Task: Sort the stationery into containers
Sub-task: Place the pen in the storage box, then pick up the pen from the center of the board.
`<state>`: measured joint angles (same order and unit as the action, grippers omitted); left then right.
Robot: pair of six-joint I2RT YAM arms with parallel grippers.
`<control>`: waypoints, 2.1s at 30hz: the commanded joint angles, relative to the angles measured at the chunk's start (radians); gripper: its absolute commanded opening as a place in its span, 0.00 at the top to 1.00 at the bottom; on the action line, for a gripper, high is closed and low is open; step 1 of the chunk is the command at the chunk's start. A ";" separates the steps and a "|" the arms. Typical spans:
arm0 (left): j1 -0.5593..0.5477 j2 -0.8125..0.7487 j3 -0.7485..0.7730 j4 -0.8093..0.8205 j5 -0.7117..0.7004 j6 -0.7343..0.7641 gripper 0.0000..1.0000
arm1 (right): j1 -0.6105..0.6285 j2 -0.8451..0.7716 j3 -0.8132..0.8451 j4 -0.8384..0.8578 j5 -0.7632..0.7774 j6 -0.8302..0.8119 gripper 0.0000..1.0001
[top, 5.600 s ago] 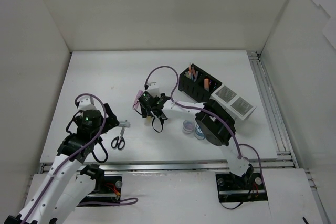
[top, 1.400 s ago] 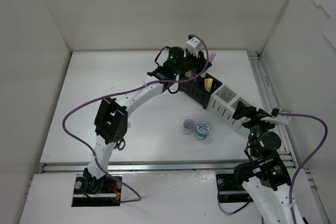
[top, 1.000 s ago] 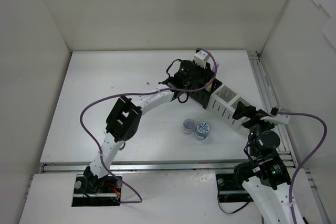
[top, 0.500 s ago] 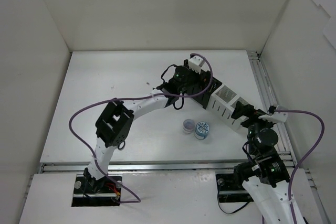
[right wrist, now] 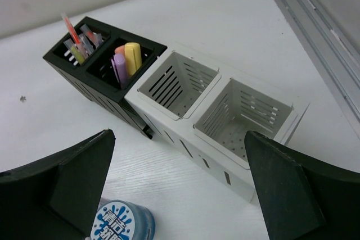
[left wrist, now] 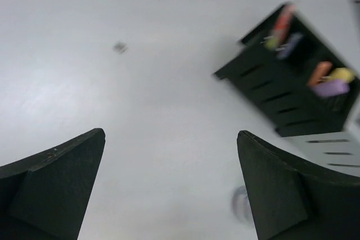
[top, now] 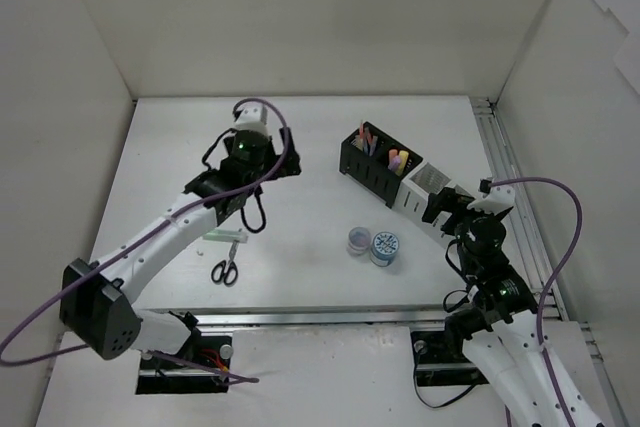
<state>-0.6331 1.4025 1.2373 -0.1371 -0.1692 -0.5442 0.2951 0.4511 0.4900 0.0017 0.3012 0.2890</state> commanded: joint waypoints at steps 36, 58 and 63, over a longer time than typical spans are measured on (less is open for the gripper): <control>0.468 0.069 -0.401 -0.263 -0.082 -0.757 0.31 | -0.004 0.121 0.064 0.084 0.050 0.013 0.02; 0.375 0.136 -0.168 -0.285 -0.203 -0.631 1.00 | -0.002 0.035 0.050 0.061 0.081 0.007 0.02; 0.264 0.105 -0.076 -0.055 -0.153 -0.337 1.00 | -0.005 0.020 0.045 0.064 0.058 -0.005 0.02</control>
<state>-0.3119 1.5776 1.0801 -0.3775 -0.3370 -1.1019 0.2951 0.4740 0.5068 0.0158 0.3546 0.2901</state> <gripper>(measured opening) 0.201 0.979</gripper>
